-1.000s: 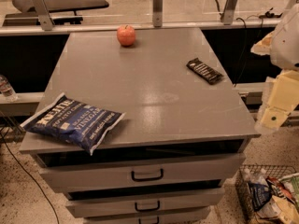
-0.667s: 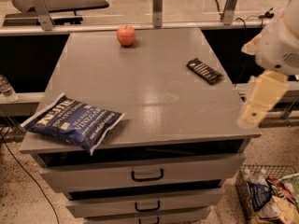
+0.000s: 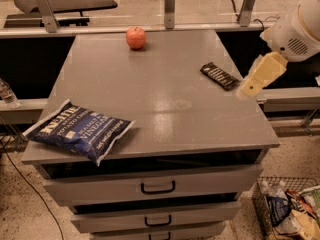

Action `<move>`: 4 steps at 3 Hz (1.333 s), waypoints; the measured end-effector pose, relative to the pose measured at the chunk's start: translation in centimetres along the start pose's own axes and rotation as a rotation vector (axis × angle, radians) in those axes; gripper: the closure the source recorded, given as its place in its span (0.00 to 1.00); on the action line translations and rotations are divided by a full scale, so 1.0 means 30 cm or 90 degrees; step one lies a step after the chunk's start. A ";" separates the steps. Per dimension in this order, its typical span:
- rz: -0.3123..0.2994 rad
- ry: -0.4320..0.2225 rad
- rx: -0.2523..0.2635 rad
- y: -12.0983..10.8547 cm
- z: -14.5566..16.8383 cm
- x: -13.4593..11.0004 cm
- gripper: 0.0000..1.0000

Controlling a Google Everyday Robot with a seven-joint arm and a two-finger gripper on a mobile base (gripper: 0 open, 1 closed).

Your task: Pick rxbar chocolate

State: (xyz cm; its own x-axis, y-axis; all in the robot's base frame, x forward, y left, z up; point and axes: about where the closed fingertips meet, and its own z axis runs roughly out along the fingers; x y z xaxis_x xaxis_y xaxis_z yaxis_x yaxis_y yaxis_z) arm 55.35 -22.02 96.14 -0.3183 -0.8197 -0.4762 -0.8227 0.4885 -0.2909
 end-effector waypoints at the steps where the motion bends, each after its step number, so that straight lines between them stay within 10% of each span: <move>1: 0.049 -0.058 0.030 -0.117 0.073 -0.061 0.00; 4: 0.099 -0.075 0.064 -0.167 0.166 -0.130 0.00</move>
Offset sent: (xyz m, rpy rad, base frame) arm 0.1084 0.0366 -0.0411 0.1414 -0.0913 -0.2440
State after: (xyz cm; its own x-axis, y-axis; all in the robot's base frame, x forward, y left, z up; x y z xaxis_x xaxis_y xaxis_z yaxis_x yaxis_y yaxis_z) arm 63.06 -19.77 95.33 -0.3757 -0.6947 -0.6134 -0.7153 0.6382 -0.2846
